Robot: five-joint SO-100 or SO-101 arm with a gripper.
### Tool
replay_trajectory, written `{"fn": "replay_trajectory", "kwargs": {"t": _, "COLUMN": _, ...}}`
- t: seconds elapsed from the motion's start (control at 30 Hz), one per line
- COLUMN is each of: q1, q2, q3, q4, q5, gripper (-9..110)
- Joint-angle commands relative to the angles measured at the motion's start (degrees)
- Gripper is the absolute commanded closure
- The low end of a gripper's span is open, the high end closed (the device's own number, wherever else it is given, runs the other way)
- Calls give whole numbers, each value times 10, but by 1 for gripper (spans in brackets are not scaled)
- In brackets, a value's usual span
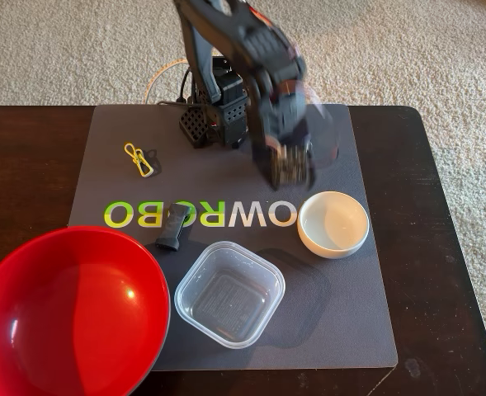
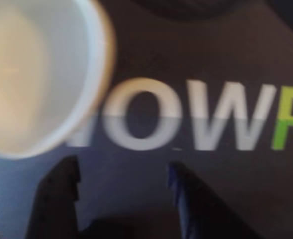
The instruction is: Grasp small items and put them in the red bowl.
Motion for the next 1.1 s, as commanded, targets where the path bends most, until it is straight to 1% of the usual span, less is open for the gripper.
{"fn": "replay_trajectory", "kwargs": {"t": 0.0, "q1": 35, "q2": -61, "q3": -64, "q4": -32, "q5": -6, "gripper": 78}}
{"fn": "replay_trajectory", "kwargs": {"t": 0.17, "q1": 62, "q2": -226, "q3": -158, "q4": -62, "q5": -47, "gripper": 80}}
{"fn": "replay_trajectory", "kwargs": {"t": 0.23, "q1": 69, "q2": -285, "q3": -200, "q4": -54, "q5": -63, "gripper": 82}}
{"fn": "replay_trajectory", "kwargs": {"t": 0.3, "q1": 70, "q2": -300, "q3": -218, "q4": -50, "q5": -74, "gripper": 86}}
{"fn": "replay_trajectory", "kwargs": {"t": 0.43, "q1": 68, "q2": -301, "q3": -215, "q4": -46, "q5": -65, "gripper": 83}}
{"fn": "replay_trajectory", "kwargs": {"t": 0.57, "q1": 70, "q2": -299, "q3": -213, "q4": -45, "q5": -62, "gripper": 90}}
{"fn": "replay_trajectory", "kwargs": {"t": 0.67, "q1": 74, "q2": -298, "q3": -213, "q4": -38, "q5": -48, "gripper": 88}}
{"fn": "replay_trajectory", "kwargs": {"t": 0.8, "q1": 81, "q2": -308, "q3": -220, "q4": -27, "q5": -31, "gripper": 89}}
{"fn": "replay_trajectory", "kwargs": {"t": 0.87, "q1": 84, "q2": -304, "q3": -221, "q4": -13, "q5": -13, "gripper": 86}}
{"fn": "replay_trajectory", "kwargs": {"t": 0.93, "q1": 96, "q2": -270, "q3": -217, "q4": 23, "q5": 14, "gripper": 82}}
{"fn": "replay_trajectory", "kwargs": {"t": 1.07, "q1": 135, "q2": -139, "q3": -212, "q4": 109, "q5": 38, "gripper": 81}}
